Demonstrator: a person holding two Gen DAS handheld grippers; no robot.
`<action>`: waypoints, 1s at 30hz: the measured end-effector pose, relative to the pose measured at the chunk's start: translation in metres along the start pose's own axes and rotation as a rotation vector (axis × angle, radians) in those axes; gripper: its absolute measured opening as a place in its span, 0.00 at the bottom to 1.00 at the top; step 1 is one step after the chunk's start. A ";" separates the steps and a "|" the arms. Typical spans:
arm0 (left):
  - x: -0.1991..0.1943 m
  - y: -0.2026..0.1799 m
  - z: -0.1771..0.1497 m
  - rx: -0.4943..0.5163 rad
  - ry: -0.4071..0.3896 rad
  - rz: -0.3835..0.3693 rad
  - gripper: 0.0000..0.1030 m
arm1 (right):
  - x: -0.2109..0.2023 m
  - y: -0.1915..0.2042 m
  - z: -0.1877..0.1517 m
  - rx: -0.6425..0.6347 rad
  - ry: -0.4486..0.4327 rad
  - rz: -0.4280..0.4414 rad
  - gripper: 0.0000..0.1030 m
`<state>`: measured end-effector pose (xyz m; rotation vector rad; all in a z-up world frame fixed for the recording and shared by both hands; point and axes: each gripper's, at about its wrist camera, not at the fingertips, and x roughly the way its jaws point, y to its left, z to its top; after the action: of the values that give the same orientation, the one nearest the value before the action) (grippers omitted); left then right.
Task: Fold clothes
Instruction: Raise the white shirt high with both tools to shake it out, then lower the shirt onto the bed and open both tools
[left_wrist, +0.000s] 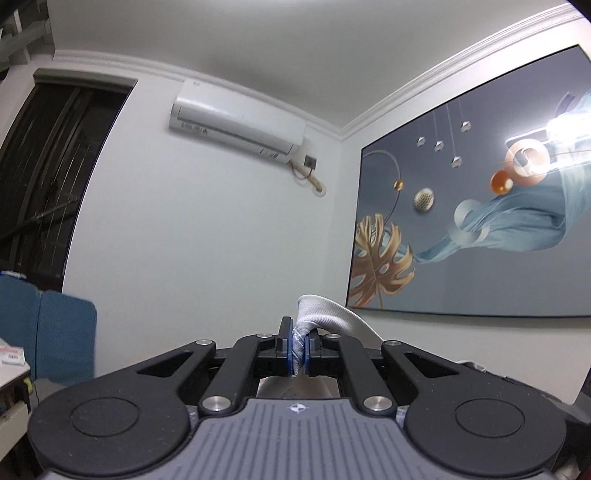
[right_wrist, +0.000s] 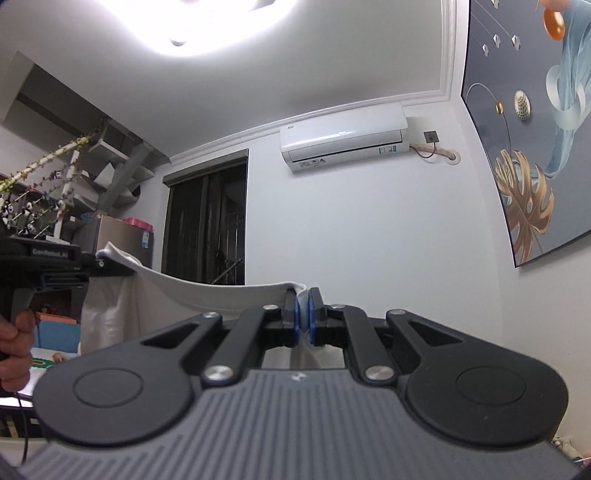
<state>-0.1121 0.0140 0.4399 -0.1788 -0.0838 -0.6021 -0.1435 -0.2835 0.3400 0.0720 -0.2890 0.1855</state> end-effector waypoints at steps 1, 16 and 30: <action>0.005 0.006 -0.007 -0.007 0.014 0.004 0.06 | 0.004 0.000 -0.007 -0.001 0.012 -0.002 0.08; 0.278 0.222 -0.299 -0.162 0.378 0.225 0.06 | 0.211 -0.077 -0.310 0.088 0.432 -0.087 0.08; 0.406 0.370 -0.612 -0.216 0.689 0.345 0.07 | 0.309 -0.125 -0.647 0.133 0.877 -0.088 0.10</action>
<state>0.4484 -0.0298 -0.1602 -0.1816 0.6696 -0.3013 0.3504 -0.2907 -0.1943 0.1277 0.6008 0.1340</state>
